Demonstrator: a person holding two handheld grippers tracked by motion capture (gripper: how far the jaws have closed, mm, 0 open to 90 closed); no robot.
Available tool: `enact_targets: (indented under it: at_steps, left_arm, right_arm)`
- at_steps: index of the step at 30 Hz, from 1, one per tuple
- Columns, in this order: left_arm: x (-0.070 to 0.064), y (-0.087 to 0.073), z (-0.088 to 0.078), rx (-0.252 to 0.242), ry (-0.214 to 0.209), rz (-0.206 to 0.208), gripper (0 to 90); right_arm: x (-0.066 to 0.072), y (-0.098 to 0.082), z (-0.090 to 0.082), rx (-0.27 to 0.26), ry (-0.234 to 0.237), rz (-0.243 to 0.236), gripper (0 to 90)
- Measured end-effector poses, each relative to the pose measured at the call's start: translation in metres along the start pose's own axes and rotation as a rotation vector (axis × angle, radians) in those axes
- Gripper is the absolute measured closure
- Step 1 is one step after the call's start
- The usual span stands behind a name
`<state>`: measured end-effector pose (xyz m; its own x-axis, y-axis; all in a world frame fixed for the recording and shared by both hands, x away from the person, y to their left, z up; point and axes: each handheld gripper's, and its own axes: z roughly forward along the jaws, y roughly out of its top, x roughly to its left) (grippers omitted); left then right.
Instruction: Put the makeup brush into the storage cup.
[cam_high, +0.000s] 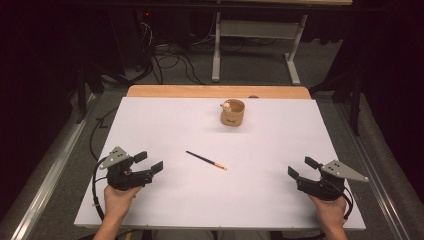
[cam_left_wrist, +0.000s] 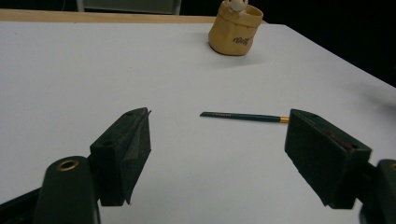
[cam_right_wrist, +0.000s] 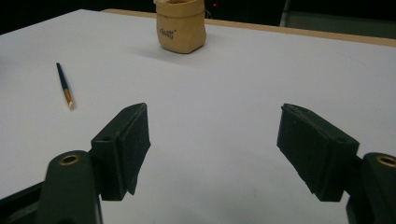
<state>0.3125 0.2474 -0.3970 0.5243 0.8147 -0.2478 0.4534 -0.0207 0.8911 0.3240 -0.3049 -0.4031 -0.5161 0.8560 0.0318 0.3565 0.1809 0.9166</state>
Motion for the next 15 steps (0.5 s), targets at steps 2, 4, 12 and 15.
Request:
enact_targets:
  at_steps: [2,4,12,15]
  left_arm:
    - [-0.0001,0.0002,-0.0007,-0.005,-0.002,-0.003,22.9]
    - [-0.0007,0.0007,-0.0002,-0.005,-0.002,0.0,22.9]
    - [-0.0025,0.0001,0.0024,0.009,-0.008,0.005,22.9]
    - [-0.0028,-0.0002,0.0031,0.017,-0.006,0.009,22.9]
  right_arm:
    - [0.0007,-0.0003,0.0013,0.007,0.001,-0.001,27.1]
    - [0.0013,-0.0007,0.002,0.016,0.002,-0.004,27.1]
    - [0.0009,-0.0008,0.0018,0.011,0.005,-0.004,27.2]
    - [0.0012,-0.0005,0.0022,0.014,0.007,-0.003,27.2]
